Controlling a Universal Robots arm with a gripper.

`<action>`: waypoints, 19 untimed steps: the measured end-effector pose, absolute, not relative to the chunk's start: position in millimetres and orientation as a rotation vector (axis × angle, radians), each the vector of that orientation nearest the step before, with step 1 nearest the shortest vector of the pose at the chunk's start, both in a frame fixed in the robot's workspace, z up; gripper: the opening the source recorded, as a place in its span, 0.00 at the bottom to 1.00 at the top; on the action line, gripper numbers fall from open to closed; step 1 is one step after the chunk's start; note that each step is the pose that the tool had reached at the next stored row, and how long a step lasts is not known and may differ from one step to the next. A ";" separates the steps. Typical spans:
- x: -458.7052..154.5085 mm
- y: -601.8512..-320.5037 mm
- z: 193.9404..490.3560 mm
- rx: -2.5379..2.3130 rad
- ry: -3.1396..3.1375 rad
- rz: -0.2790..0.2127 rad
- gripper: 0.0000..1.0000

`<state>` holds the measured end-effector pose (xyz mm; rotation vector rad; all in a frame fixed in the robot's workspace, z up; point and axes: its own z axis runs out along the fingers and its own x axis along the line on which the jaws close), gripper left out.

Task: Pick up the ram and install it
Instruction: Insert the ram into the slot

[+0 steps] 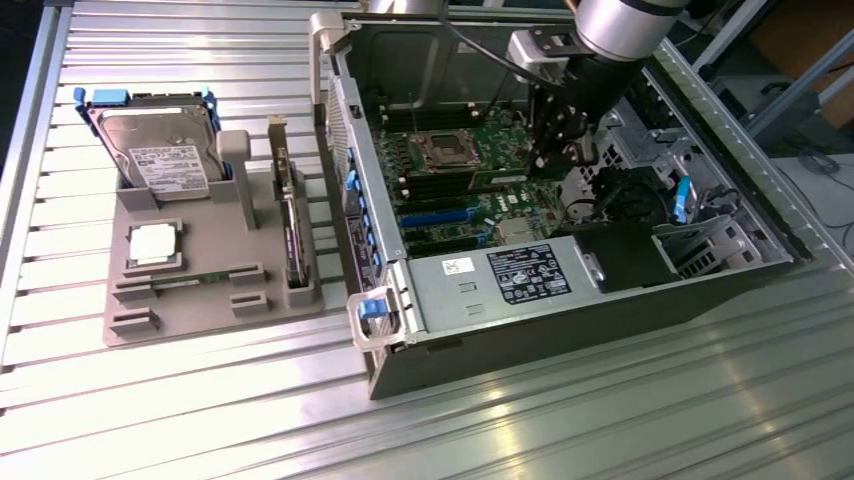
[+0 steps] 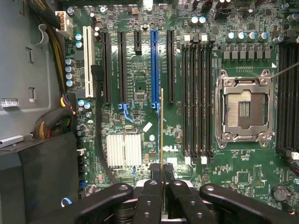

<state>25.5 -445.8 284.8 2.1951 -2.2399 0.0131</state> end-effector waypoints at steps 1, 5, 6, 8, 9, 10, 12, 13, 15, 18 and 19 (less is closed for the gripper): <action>25.5 -445.8 284.1 2.195 -2.240 0.013 0.12; 25.5 -445.8 281.3 2.195 -2.240 0.013 0.12; 25.5 -445.8 280.5 2.195 -2.240 0.013 0.12; 25.5 -445.8 279.4 2.195 -2.240 0.013 0.12; 25.5 -445.8 278.6 2.195 -2.240 0.013 0.12; 25.5 -445.8 277.9 2.195 -2.240 0.013 0.12; 25.5 -445.8 276.6 2.195 -2.240 0.013 0.12; 25.5 -445.8 276.1 2.195 -2.240 0.013 0.12; 25.5 -445.8 275.2 2.195 -2.240 0.013 0.12; 25.5 -445.8 273.0 2.195 -2.240 0.013 0.12; 25.5 -445.8 272.3 2.195 -2.240 0.013 0.12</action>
